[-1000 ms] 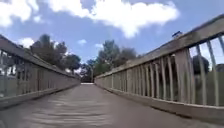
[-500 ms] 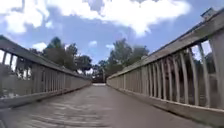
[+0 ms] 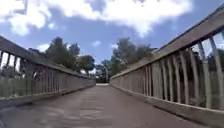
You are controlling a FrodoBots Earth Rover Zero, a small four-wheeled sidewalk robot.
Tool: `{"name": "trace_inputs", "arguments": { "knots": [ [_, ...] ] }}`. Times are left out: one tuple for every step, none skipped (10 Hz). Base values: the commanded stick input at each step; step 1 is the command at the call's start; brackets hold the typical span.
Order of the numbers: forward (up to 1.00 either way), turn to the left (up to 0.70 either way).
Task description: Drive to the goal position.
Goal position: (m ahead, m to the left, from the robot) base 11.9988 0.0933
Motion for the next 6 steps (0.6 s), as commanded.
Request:
{"name": "trace_inputs", "arguments": {
  "knots": [
    [1.0, 0.0],
    [1.0, 0.0],
    [1.0, 0.0],
    [1.0, 0.0],
    [1.0, 0.0],
    [1.0, 0.4]
  ]
}}
